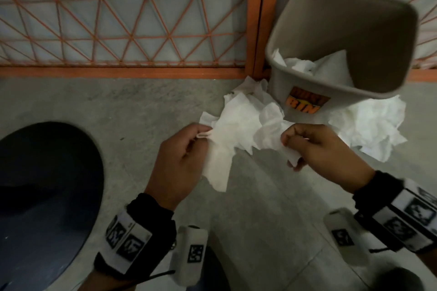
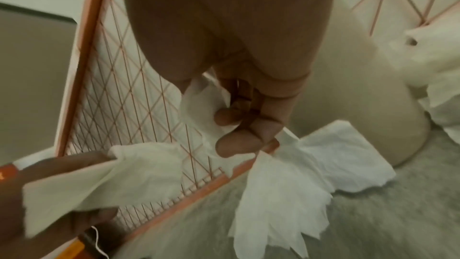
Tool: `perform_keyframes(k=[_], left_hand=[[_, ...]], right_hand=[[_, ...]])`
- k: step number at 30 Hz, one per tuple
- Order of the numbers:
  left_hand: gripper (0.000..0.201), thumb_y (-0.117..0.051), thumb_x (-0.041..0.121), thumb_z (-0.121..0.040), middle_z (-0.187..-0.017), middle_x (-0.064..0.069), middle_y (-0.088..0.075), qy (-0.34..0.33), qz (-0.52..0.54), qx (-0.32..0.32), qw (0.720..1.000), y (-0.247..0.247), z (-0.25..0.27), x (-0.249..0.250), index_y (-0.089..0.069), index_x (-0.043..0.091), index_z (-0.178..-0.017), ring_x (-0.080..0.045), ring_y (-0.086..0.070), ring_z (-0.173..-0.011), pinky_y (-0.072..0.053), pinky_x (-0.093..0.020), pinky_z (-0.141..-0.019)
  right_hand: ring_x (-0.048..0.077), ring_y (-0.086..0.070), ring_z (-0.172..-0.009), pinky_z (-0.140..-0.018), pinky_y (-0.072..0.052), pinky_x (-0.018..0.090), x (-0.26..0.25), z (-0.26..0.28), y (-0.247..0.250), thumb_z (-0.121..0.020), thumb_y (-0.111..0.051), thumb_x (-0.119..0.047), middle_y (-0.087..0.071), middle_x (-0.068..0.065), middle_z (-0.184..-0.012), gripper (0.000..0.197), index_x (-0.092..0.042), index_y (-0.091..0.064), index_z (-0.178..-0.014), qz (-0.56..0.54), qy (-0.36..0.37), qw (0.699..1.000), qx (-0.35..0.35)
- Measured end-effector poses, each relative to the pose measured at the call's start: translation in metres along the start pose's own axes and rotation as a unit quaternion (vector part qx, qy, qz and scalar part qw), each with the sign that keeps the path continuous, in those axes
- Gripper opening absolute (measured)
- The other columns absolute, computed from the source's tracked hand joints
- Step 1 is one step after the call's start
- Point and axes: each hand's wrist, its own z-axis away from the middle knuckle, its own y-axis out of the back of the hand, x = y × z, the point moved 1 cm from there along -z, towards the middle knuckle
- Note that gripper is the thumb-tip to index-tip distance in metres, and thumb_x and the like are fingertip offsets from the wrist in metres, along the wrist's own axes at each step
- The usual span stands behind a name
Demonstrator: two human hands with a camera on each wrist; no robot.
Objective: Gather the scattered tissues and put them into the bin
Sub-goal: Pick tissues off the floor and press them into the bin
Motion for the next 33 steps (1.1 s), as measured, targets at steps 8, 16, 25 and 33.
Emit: perform_keyframes(k=[8, 16, 25, 33], left_hand=[[0.019, -0.064, -0.001, -0.082, -0.078, 0.007, -0.062, -0.207, 0.066, -0.016, 0.976, -0.014, -0.056, 0.144, -0.059, 0.017, -0.084, -0.009, -0.06, -0.062, -0.054, -0.031, -0.062], [0.015, -0.059, 0.009, -0.085, -0.102, 0.001, -0.066, -0.303, -0.086, 0.03, 0.949, -0.072, -0.126, 0.198, -0.07, 0.016, -0.09, -0.008, -0.062, -0.085, -0.055, -0.021, -0.078], [0.036, -0.049, 0.007, -0.084, -0.102, 0.009, -0.066, -0.286, -0.138, 0.02, 0.948, -0.065, -0.1, 0.168, -0.072, 0.019, -0.109, 0.0, -0.06, -0.092, -0.045, -0.009, -0.082], [0.025, -0.055, 0.004, -0.091, -0.099, 0.01, -0.068, -0.159, -0.09, 0.061, 0.981, -0.052, -0.043, 0.054, -0.07, 0.025, -0.095, 0.0, -0.063, -0.089, -0.054, -0.018, -0.075]], right_hand=[[0.021, -0.073, -0.064, -0.062, -0.062, 0.038, -0.052, 0.067, 0.063, -0.086, -0.064, -0.011, -0.068, 0.022, -0.072, 0.033, 0.002, -0.042, -0.065, -0.049, 0.039, 0.997, 0.046], [0.029, -0.071, -0.071, -0.059, -0.061, 0.034, -0.091, 0.082, 0.143, -0.082, -0.042, 0.009, -0.067, 0.017, -0.075, 0.028, -0.017, -0.039, -0.071, -0.102, 0.223, 0.954, 0.171], [0.014, -0.06, -0.061, -0.062, -0.055, 0.032, -0.1, 0.017, 0.16, -0.084, -0.04, -0.002, -0.057, 0.001, -0.07, 0.021, -0.012, -0.058, -0.092, 0.105, 0.237, 0.933, 0.249], [0.03, -0.055, -0.079, -0.079, -0.048, 0.046, -0.09, -0.026, 0.13, -0.091, -0.047, -0.023, -0.065, 0.014, -0.088, 0.021, -0.008, -0.061, -0.085, 0.393, 0.203, 0.888, 0.125]])
